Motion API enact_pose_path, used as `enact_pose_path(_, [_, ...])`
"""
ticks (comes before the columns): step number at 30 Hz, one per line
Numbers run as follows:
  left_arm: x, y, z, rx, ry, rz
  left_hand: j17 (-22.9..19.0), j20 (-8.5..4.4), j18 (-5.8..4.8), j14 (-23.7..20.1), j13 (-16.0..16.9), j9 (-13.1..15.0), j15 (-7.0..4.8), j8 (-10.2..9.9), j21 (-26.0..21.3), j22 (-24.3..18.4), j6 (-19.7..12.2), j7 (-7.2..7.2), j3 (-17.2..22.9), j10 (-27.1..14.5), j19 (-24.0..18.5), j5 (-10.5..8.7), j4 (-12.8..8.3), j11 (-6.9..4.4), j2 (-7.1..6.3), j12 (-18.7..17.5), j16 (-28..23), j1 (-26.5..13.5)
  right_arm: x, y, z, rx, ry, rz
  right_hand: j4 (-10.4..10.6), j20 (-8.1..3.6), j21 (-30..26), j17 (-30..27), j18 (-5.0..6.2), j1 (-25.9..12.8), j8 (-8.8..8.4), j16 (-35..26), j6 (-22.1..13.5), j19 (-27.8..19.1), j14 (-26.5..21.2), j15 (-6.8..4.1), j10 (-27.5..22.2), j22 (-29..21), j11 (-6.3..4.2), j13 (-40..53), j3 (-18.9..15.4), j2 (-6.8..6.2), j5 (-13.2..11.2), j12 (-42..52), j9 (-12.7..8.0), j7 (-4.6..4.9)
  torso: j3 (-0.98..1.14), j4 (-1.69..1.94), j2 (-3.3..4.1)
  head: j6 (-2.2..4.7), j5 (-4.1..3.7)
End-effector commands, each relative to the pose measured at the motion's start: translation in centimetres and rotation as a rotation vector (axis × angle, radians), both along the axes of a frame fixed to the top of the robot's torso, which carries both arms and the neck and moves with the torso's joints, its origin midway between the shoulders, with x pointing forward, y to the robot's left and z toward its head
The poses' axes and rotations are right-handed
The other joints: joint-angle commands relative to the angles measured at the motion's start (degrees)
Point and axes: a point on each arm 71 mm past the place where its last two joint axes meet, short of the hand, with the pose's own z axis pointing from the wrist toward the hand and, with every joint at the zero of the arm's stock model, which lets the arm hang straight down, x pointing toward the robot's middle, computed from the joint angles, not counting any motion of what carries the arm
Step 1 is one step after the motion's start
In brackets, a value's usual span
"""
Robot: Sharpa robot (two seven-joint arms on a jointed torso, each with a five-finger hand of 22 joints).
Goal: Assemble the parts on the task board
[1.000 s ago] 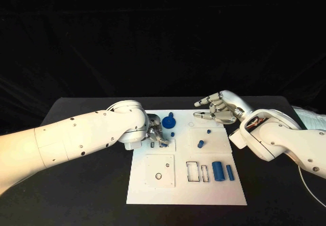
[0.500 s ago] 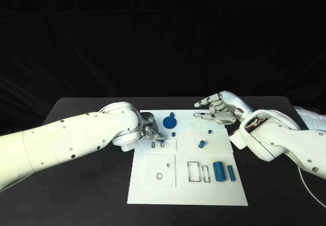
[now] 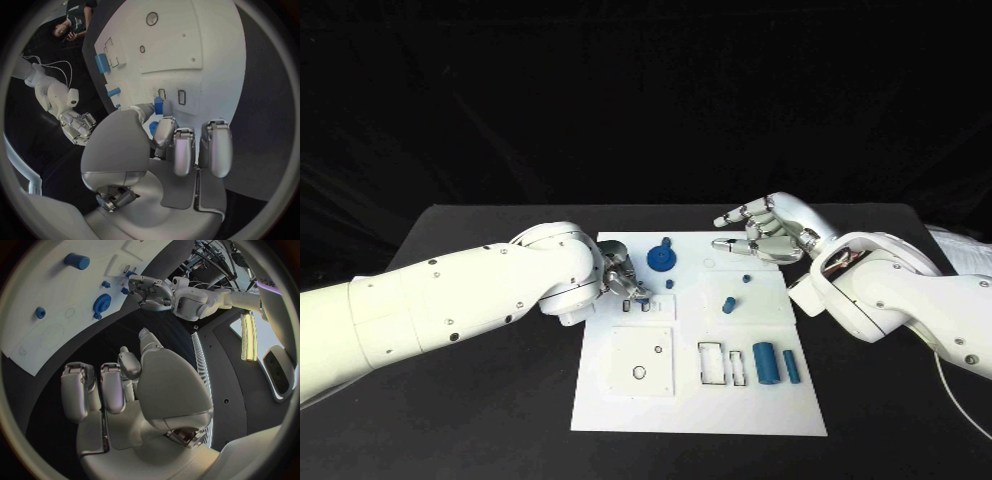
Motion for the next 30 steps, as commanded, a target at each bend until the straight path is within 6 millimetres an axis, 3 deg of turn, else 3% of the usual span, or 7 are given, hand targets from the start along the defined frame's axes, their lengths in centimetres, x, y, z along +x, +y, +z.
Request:
enact_pose_path(1, [-0.10,-0.19,-0.12,0.017,-0.002,-0.011,15.1,0.02,-0.94,6.1,0.1,0.1,0.22,0.2,0.4,8.4,0.4,-0.30,9.7,0.4,1.8,0.13,-9.5,-0.11,0.18,0.1,0.2,-0.3,-0.06,0.16,-0.09,-0.011,0.003,0.014,-0.1,-0.03,-0.4,0.0,1.16,0.1,0.23,-0.3,0.5,-0.5,2.4,0.00,-0.2,3.8,-0.27,-0.1,-0.4,0.05,0.4,-0.3,0.1,0.01,-0.02,-0.06,0.00,-0.07,0.03])
enact_pose_path(30, [-0.27,-0.30,-0.96,0.105,0.036,-0.056,15.1,0.01,-0.94,6.1,0.1,0.1,0.22,0.2,0.4,8.4,0.5,-0.29,10.0,0.5,1.8,0.07,-9.8,-0.09,0.05,0.2,0.2,-0.6,-0.10,0.21,-0.11,-0.013,0.006,0.018,0.0,-0.04,-0.4,-0.1,1.17,0.0,0.24,-0.3,0.6,-0.5,2.4,-0.01,-0.2,3.8,-0.28,-0.1,-0.5,0.07,0.5,-0.3,0.1,-0.01,0.00,-0.05,0.02,-0.31,0.10])
